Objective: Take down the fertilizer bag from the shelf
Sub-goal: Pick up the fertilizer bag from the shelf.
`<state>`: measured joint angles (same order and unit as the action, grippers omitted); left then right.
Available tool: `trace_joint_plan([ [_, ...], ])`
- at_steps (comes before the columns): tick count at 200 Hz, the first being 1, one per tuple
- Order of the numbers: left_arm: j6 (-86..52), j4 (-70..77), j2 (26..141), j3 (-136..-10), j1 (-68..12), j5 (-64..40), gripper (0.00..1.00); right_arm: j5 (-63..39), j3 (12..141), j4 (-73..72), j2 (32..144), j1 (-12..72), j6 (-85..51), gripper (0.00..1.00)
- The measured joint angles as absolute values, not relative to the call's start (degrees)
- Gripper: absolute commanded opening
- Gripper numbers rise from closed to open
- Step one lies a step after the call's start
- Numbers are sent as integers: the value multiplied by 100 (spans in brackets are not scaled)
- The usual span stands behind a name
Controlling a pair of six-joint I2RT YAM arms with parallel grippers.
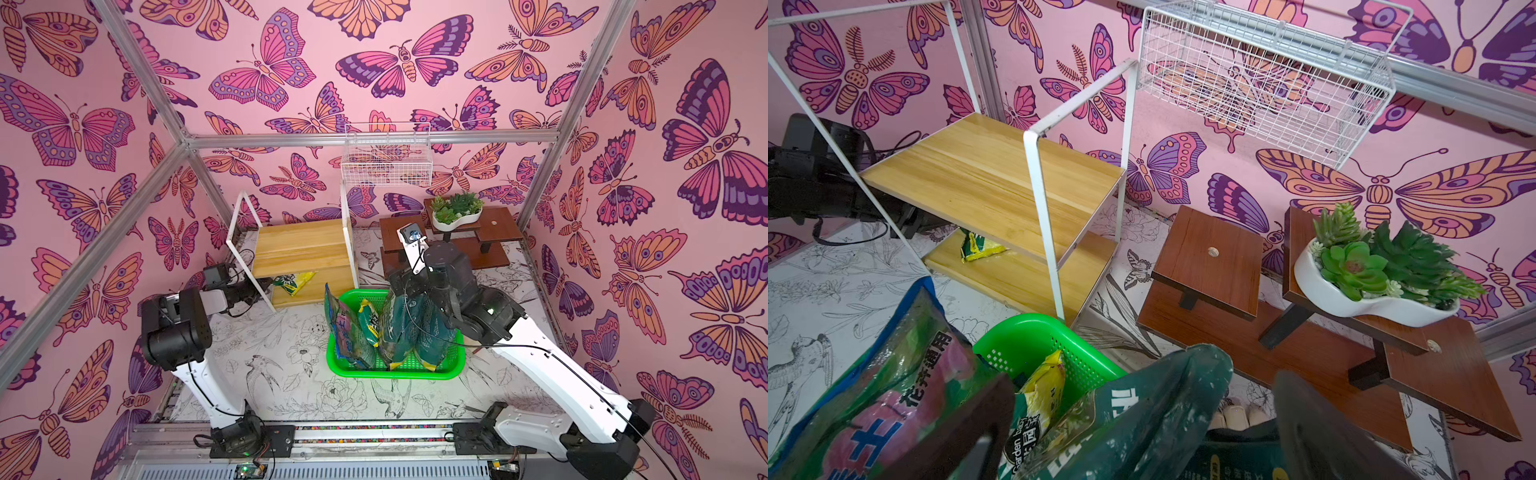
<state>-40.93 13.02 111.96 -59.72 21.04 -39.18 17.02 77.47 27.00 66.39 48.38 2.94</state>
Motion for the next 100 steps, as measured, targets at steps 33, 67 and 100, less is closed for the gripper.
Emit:
trace_joint_plan([
  [33, -4134, 1330, 11093, -5872, 2255, -3918, 1, 1662, 7747, 2700, 6641, 4836, 290, 99],
  [67, -4154, 1354, 10978, -5778, 2322, -3894, 1, 1645, 7747, 2700, 6641, 4836, 287, 99],
  [100, -4191, 1363, 10906, -5627, 2324, -3699, 5, 1621, 7749, 2705, 6667, 4836, 287, 99],
])
